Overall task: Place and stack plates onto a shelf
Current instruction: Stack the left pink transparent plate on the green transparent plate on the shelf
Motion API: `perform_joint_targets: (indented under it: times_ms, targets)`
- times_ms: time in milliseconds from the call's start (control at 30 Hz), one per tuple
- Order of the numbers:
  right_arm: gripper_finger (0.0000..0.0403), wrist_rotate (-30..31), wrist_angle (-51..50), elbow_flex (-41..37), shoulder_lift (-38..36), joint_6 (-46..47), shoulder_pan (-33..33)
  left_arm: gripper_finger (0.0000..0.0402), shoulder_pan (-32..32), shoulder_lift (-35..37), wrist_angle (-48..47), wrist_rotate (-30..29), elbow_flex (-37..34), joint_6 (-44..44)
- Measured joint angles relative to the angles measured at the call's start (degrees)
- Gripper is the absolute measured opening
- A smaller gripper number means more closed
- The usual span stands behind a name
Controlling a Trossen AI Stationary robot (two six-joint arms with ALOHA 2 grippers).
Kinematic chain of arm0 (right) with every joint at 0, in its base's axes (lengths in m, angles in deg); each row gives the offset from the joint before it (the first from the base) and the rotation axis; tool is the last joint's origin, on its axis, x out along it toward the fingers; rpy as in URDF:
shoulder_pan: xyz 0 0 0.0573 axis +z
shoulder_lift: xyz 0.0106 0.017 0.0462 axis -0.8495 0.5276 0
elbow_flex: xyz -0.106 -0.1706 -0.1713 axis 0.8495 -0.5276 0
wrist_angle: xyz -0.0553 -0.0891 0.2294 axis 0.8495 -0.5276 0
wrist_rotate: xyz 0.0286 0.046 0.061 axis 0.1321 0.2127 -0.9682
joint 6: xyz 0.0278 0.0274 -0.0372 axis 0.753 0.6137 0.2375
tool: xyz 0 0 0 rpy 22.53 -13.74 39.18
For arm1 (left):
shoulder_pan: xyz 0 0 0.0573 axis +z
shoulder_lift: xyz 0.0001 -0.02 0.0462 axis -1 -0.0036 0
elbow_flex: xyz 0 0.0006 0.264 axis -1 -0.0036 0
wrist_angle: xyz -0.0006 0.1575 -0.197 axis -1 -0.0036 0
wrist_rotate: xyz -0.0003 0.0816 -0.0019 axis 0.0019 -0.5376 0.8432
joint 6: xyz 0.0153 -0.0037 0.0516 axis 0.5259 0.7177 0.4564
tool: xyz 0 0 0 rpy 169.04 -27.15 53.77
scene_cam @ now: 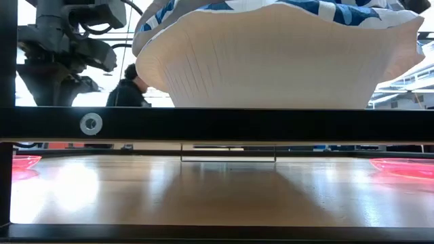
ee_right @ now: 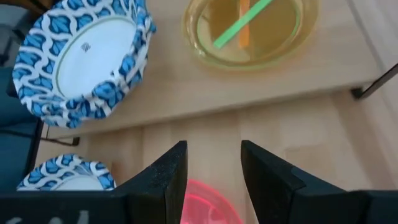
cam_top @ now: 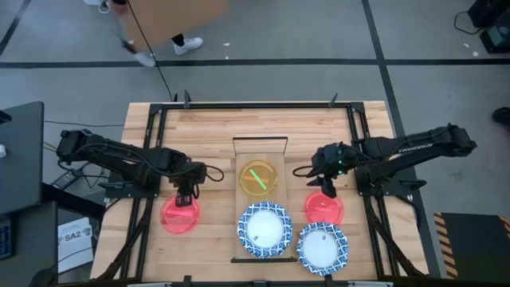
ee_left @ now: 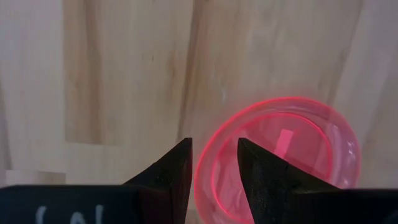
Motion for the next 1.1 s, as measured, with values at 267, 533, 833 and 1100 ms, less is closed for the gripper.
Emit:
perform_joint_targets:
  times_ms: [267, 533, 833, 1100]
  targets:
    - [0.0156, -0.3, 2.9, -5.1, -1.8, 0.0, 0.0, 0.0134, -0.1, -0.5, 0.3, 1.2, -0.2, 0.0]
    - [0.0156, -0.3, 3.7, -5.7, -1.8, -0.1, 0.0, 0.0134, -0.1, -0.5, 2.5, 5.1, -5.5, 0.0]
    - [0.0156, -0.3, 4.8, -5.7, -1.8, -0.1, 0.0, 0.0134, 0.0, -0.5, 5.6, 4.9, -11.2, -0.3]
    - [0.0156, -0.4, 4.8, -5.7, -1.8, -0.1, 0.0, 0.0134, -0.1, -0.5, 9.6, 4.2, -14.9, -3.9]
